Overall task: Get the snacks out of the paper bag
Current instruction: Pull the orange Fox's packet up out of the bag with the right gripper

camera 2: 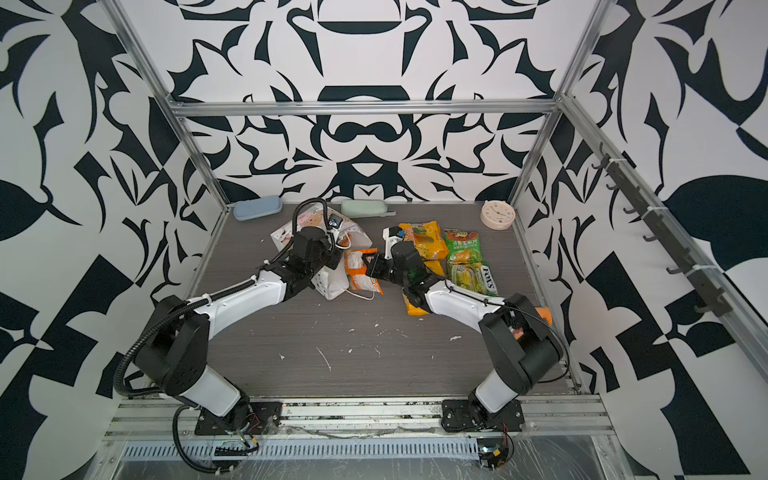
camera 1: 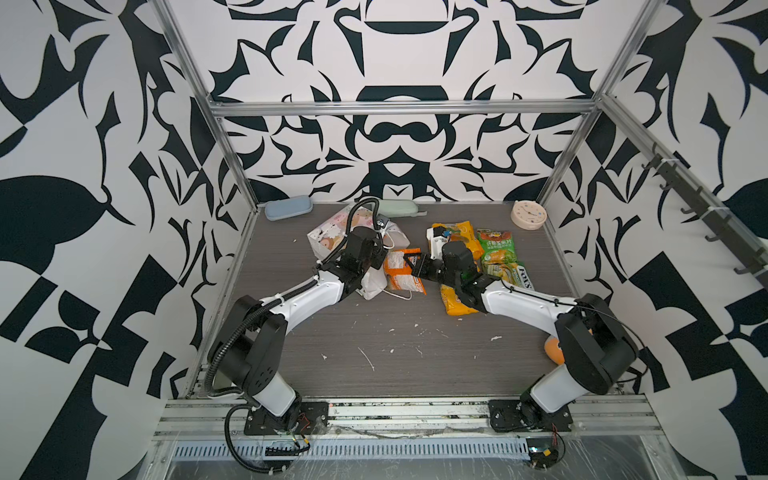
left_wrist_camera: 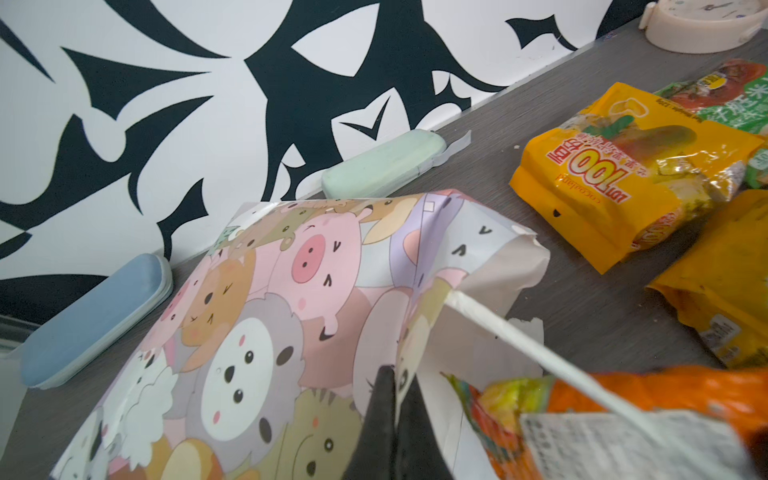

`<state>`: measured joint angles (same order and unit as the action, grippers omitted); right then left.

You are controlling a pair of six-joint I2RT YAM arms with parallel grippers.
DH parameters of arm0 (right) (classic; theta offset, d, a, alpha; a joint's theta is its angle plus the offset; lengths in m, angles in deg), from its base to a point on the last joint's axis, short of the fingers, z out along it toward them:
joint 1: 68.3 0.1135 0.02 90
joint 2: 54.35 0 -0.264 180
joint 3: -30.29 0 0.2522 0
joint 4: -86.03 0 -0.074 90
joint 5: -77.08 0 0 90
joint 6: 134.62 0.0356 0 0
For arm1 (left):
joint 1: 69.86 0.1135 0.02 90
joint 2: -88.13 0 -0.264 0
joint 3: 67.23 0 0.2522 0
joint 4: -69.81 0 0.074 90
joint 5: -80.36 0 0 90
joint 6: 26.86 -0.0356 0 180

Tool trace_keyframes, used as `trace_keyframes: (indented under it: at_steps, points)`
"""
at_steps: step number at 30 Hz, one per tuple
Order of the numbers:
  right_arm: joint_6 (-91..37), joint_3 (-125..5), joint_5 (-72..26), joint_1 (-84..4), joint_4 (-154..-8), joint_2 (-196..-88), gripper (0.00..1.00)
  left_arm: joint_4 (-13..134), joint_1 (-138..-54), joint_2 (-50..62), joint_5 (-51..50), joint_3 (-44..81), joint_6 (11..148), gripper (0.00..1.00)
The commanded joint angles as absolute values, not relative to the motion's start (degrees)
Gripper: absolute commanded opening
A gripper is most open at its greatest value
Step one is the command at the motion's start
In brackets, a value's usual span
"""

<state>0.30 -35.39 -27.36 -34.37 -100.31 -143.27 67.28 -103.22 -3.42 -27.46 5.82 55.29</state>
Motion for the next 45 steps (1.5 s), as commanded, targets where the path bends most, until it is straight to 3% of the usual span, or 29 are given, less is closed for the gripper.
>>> trace_keyframes:
  at_steps: [1,9,14,45]
  points:
    - [-3.4,-39.9,-30.5,-35.4,-96.4,-137.5,0.0,66.6,-102.4,-2.8,-28.8,6.1,57.0,0.0]
    - [-2.1,-43.1,-31.0,-42.0,-89.3,-131.7,0.0,66.4,-101.4,-1.8,-31.7,5.3,58.1,0.0]
    - [-2.1,-49.2,-30.5,-46.0,-83.7,-134.6,0.0,65.5,-101.4,-0.3,-30.0,5.4,58.3,0.0]
    - [5.9,-90.2,-40.0,-49.4,-80.6,-180.8,0.0,41.1,-101.3,14.1,-28.6,16.0,60.7,0.0]
